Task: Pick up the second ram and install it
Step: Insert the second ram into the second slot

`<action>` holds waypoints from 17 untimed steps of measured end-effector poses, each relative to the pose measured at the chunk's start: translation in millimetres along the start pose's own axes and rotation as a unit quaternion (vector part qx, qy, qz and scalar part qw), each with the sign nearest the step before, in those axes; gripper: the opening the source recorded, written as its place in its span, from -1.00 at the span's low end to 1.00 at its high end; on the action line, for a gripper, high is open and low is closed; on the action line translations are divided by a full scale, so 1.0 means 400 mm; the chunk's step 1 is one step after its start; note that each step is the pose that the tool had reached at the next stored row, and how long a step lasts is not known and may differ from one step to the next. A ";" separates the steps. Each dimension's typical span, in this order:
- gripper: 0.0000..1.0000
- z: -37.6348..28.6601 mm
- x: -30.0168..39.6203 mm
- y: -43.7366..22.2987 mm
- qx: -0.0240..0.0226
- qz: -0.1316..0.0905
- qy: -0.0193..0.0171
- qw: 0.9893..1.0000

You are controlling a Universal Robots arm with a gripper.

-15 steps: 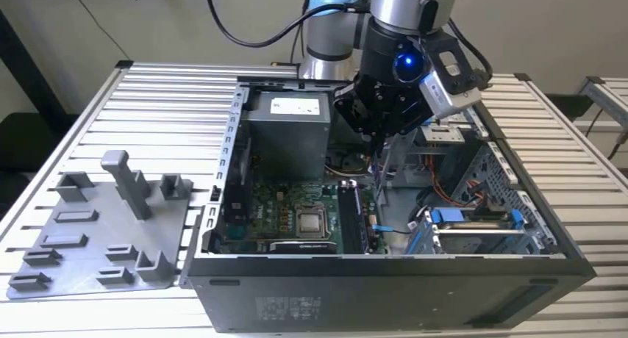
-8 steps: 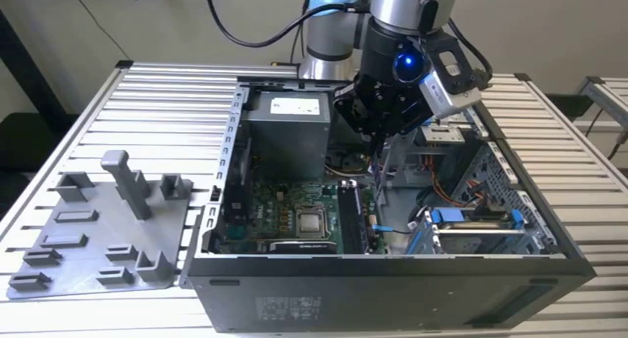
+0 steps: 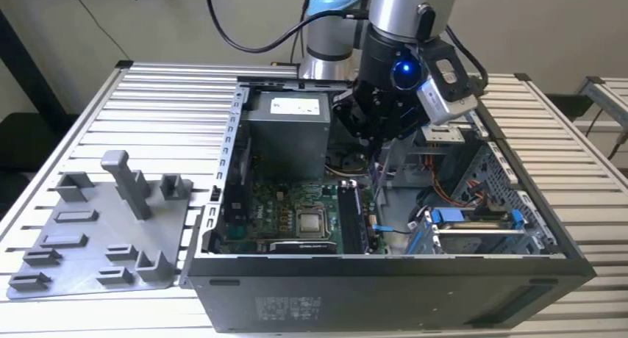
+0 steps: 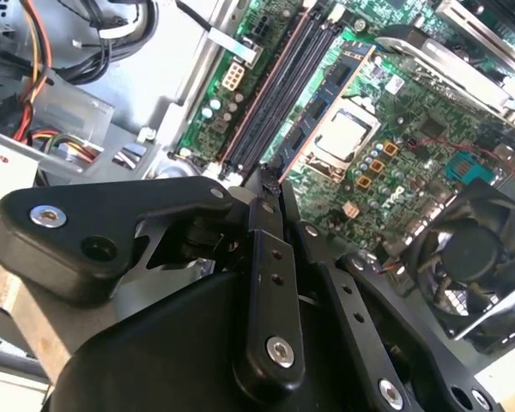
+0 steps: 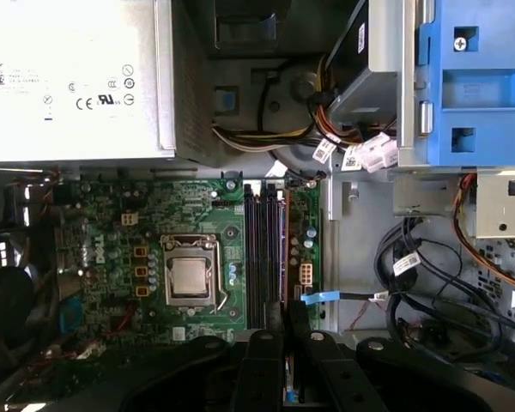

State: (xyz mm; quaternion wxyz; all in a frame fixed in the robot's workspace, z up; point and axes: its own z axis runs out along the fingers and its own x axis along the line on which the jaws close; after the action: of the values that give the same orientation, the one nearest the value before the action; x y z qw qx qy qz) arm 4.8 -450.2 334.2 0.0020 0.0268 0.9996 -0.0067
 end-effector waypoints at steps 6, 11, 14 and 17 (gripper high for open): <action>-0.72 0.027 0.003 0.000 0.000 -0.002 0.000 1.000; -0.72 0.050 0.007 0.000 0.000 -0.002 0.000 1.000; -0.72 0.064 0.008 0.000 0.000 -0.002 0.000 1.000; -0.72 0.074 0.008 0.000 0.000 -0.003 0.000 1.000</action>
State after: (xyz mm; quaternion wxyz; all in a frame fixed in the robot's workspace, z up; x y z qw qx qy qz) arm 1.7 -450.3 304.8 0.0019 0.0243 0.9997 -0.0066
